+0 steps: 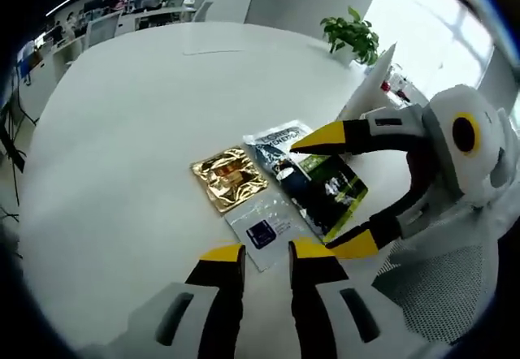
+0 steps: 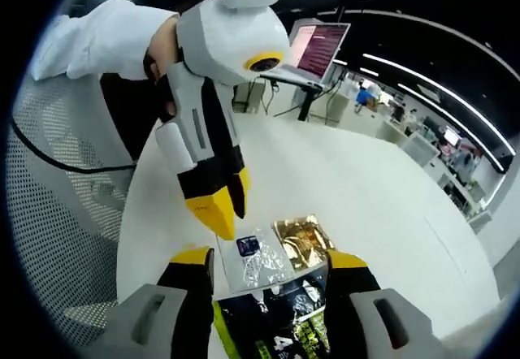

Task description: Arrange the skincare products in the storage area until every visible bottle or jar stands upright without overlapping.

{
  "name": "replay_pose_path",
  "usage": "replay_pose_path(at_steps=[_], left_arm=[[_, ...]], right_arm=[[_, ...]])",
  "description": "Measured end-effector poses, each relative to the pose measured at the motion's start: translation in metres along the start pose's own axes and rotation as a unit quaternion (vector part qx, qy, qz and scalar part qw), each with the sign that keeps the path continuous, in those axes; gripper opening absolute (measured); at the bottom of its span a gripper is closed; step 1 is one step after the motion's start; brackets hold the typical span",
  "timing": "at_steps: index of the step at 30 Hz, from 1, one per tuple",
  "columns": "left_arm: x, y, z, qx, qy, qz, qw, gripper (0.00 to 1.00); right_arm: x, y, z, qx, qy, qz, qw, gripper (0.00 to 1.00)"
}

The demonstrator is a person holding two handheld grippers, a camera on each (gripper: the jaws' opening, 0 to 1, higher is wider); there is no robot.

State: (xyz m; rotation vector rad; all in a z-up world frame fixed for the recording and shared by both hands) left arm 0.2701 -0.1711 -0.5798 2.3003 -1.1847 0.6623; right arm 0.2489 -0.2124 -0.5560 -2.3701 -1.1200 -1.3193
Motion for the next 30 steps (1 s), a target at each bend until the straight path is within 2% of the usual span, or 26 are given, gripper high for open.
replay_pose_path(at_steps=[11,17,22,23,26,30], left_arm=[[0.015,0.003,-0.028,0.026,0.045,0.028,0.9983,0.24],[0.022,0.016,-0.049,0.041,0.072,0.053,0.9951,0.30],[0.029,0.022,-0.069,0.051,0.103,0.069,0.9910,0.35],[0.030,0.024,-0.073,0.052,0.112,0.088,0.9884,0.36],[0.026,0.024,-0.080,0.056,0.109,0.088,0.9885,0.42],[0.023,0.026,-0.089,0.061,0.125,0.086,0.9865,0.47]], right_arm=[[0.023,0.006,-0.045,-0.035,0.037,0.021,0.9985,0.51],[0.032,0.000,-0.072,-0.047,0.055,0.029,0.9970,0.55],[0.035,0.002,-0.098,-0.069,0.069,0.060,0.9934,0.58],[0.037,0.003,-0.107,-0.077,0.075,0.061,0.9923,0.59],[0.038,0.008,-0.125,-0.098,0.085,0.069,0.9892,0.62],[0.033,0.014,-0.151,-0.130,0.091,0.087,0.9835,0.66]])
Point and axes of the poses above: the point that each gripper's makers call its tool centre point, and the gripper's own axes: z roughly forward along the fingers, y roughly to its right, x roughly out of its top, the point moved 1 cm from there along -z, roughly backward along the fingers, and after that the axes turned 7 degrees about x, right-handed, at the moved point
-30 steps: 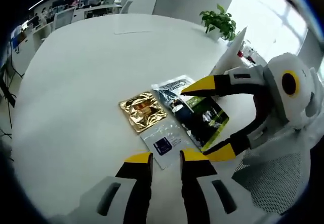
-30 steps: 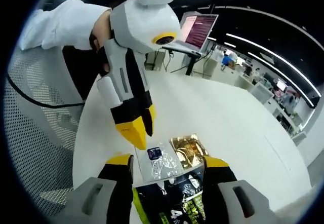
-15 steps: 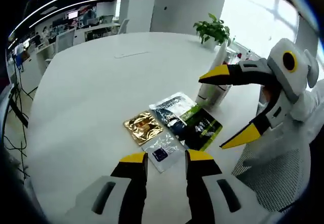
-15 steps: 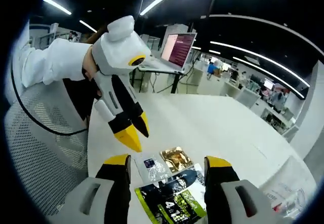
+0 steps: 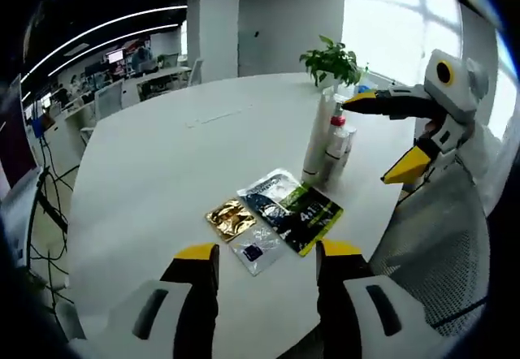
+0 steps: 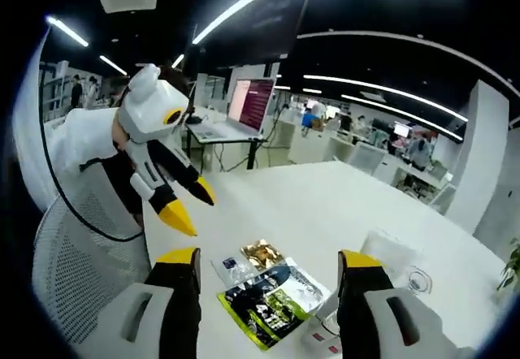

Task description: Arrange the skincare products in the storage area until every visible bottle or jar stands upright without overlapping.

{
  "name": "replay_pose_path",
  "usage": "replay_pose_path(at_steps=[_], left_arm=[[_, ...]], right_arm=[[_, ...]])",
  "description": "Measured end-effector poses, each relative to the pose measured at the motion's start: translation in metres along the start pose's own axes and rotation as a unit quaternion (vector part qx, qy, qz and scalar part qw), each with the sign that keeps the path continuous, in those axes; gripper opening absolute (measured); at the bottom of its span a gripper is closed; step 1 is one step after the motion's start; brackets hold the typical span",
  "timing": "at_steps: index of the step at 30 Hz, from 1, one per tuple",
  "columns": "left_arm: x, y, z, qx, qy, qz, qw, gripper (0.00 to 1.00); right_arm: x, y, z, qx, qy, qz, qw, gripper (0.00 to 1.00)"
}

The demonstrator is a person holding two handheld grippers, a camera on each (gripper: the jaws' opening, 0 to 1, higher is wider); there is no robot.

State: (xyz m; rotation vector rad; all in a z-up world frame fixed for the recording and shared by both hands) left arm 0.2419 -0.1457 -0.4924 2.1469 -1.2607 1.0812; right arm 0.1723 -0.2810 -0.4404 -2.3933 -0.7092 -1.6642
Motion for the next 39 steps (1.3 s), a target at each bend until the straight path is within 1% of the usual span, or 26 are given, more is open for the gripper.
replay_pose_path(at_steps=[1,2,4,5,6,8,9,10,13,15,18,19,20,21,22,24,25,26,28,30,33,35,38,39], left_arm=[[0.000,-0.001,-0.001,0.003,0.004,0.004,1.0000,0.50],[0.000,-0.001,-0.002,0.009,0.011,0.012,0.9998,0.52],[0.000,-0.004,-0.003,0.019,0.017,0.023,0.9994,0.56],[0.002,-0.007,-0.004,0.031,0.033,0.031,0.9985,0.57],[0.003,-0.007,-0.005,0.033,0.037,0.031,0.9983,0.57],[0.003,-0.006,-0.008,0.030,0.051,0.015,0.9981,0.63],[0.005,-0.004,-0.010,0.026,0.064,0.011,0.9976,0.66],[0.006,-0.003,-0.012,0.023,0.069,0.010,0.9973,0.72],[0.005,0.001,-0.018,0.015,0.081,0.006,0.9966,0.80],[0.005,0.002,-0.021,0.021,0.087,0.011,0.9959,0.82],[0.004,0.001,-0.025,0.030,0.094,0.009,0.9951,0.83],[0.007,0.000,-0.026,0.039,0.108,0.008,0.9933,0.85],[0.012,-0.001,-0.028,0.047,0.132,0.005,0.9902,0.87],[0.012,-0.001,-0.030,0.045,0.140,0.000,0.9891,0.89],[0.014,0.000,-0.032,0.043,0.151,-0.022,0.9874,0.92],[0.014,0.000,-0.033,0.037,0.160,-0.046,0.9853,0.99],[0.015,0.004,-0.034,0.023,0.166,-0.059,0.9840,0.99],[0.015,0.000,-0.035,0.030,0.169,-0.057,0.9835,0.99],[0.015,0.002,-0.036,0.029,0.174,-0.053,0.9830,0.99],[0.015,0.000,-0.036,0.038,0.179,-0.047,0.9820,0.99],[0.012,-0.002,-0.034,0.041,0.171,-0.052,0.9831,0.99],[0.008,0.001,-0.035,0.046,0.167,-0.052,0.9836,0.99],[0.006,0.000,-0.036,0.050,0.162,-0.048,0.9843,0.99],[0.007,0.000,-0.035,0.049,0.164,-0.047,0.9841,0.99]], right_arm=[[-0.001,0.005,-0.005,-0.015,0.000,0.000,0.9999,0.66],[-0.003,0.013,-0.012,-0.039,-0.002,-0.001,0.9992,0.67],[-0.006,0.016,-0.019,-0.049,0.000,0.005,0.9988,0.68],[-0.009,0.018,-0.024,-0.055,0.001,0.016,0.9984,0.70],[-0.012,0.020,-0.029,-0.065,-0.001,0.028,0.9975,0.72],[-0.019,0.025,-0.038,-0.075,-0.006,0.036,0.9965,0.77],[-0.021,0.025,-0.041,-0.080,-0.007,0.038,0.9961,0.79],[-0.023,0.025,-0.044,-0.084,-0.008,0.039,0.9957,0.82],[-0.033,0.025,-0.052,-0.095,-0.012,0.048,0.9943,0.87],[-0.040,0.025,-0.054,-0.098,-0.017,0.064,0.9930,0.88],[-0.049,0.024,-0.057,-0.102,-0.021,0.089,0.9906,0.96],[-0.050,0.025,-0.058,-0.103,-0.018,0.095,0.9900,0.98],[-0.051,0.025,-0.059,-0.103,-0.012,0.101,0.9894,0.99],[-0.052,0.025,-0.060,-0.101,-0.010,0.109,0.9888,1.00],[-0.054,0.025,-0.060,-0.102,-0.009,0.120,0.9875,1.00],[-0.057,0.025,-0.060,-0.101,-0.012,0.127,0.9868,1.00],[-0.060,0.025,-0.060,-0.100,-0.018,0.131,0.9862,1.00],[-0.061,0.025,-0.060,-0.100,-0.018,0.134,0.9858,1.00],[-0.063,0.025,-0.060,-0.101,-0.018,0.141,0.9847,1.00],[-0.064,0.025,-0.059,-0.101,-0.015,0.152,0.9831,1.00],[-0.072,0.023,-0.059,-0.106,-0.023,0.159,0.9814,1.00],[-0.078,0.021,-0.058,-0.105,-0.033,0.158,0.9814,1.00],[-0.077,0.020,-0.059,-0.105,-0.040,0.160,0.9807,1.00],[-0.076,0.023,-0.060,-0.110,-0.035,0.161,0.9802,1.00]])
Point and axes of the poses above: the point that each gripper's makers call its tool centre point, and the gripper's own axes: z roughly forward along the fingers, y roughly to its right, x roughly out of its top, the point moved 1 cm from there along -z, roughly backward along the fingers, and after that the axes turned 7 degrees about x, right-handed, at the moved point
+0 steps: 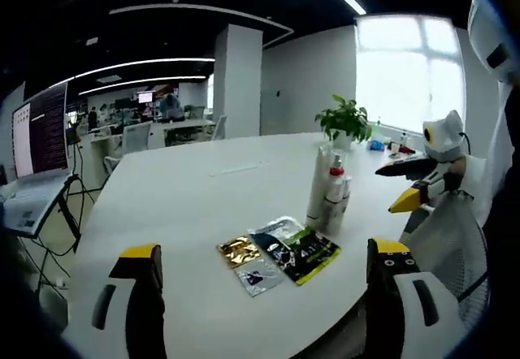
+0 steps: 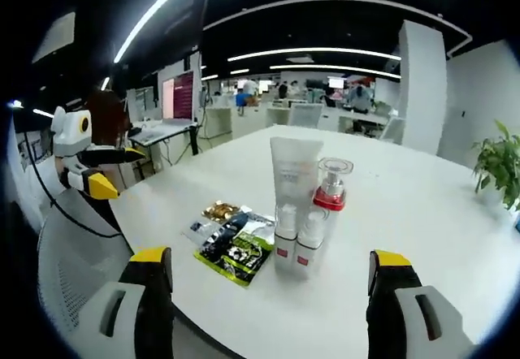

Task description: Arrange the skincare products in the storage area until every visible bottle or jar stands upright without overlapping.

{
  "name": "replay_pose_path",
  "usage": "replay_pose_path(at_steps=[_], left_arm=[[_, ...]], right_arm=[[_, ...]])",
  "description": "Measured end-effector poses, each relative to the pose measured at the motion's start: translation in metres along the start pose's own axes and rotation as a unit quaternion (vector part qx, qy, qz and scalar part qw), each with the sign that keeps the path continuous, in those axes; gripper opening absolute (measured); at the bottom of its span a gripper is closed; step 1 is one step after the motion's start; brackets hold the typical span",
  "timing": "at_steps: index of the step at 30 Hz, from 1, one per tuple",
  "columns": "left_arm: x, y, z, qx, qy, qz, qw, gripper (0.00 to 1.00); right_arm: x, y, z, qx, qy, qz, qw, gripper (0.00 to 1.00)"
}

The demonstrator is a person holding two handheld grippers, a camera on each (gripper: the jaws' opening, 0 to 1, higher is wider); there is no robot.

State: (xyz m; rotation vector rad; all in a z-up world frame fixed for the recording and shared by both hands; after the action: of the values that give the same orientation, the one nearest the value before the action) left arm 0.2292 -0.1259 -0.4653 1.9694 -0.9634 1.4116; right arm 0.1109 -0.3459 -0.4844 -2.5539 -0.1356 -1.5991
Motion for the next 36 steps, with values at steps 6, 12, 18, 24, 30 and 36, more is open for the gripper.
replay_pose_path(at_steps=[6,12,18,24,30,36], left_arm=[[0.000,-0.005,-0.005,0.010,-0.008,0.032,0.9994,0.99],[-0.003,-0.004,-0.009,-0.001,-0.008,-0.025,0.9997,0.99],[-0.004,0.004,-0.009,-0.003,-0.015,-0.002,0.9999,0.99],[-0.004,0.003,-0.008,0.001,-0.021,-0.005,0.9998,0.99],[-0.005,0.002,-0.008,0.005,-0.025,-0.004,0.9997,0.99],[-0.006,0.000,-0.007,0.013,-0.029,-0.004,0.9995,0.99]], right_arm=[[0.001,0.000,-0.002,-0.004,-0.001,0.008,1.0000,1.00],[-0.005,-0.003,-0.001,0.000,-0.008,0.027,0.9996,1.00],[-0.005,-0.006,0.001,0.004,-0.014,0.010,0.9998,1.00],[-0.002,-0.002,0.001,-0.003,-0.007,0.019,0.9998,1.00],[-0.002,-0.001,0.001,-0.005,-0.006,0.007,0.9999,1.00],[-0.003,-0.002,0.002,-0.007,-0.010,-0.001,0.9999,1.00]])
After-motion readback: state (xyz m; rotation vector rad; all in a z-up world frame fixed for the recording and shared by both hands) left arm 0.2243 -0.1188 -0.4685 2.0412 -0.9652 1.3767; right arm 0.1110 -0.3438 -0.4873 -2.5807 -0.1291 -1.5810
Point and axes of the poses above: the point that each gripper's makers call its tool centre point, and the gripper's own axes: z roughly forward along the fingers, y roughly to its right, x roughly out of its top, the point moved 1 cm from there along -z, roughly backward along the fingers, and after that the axes turned 7 degrees about x, right-handed, at the moved point
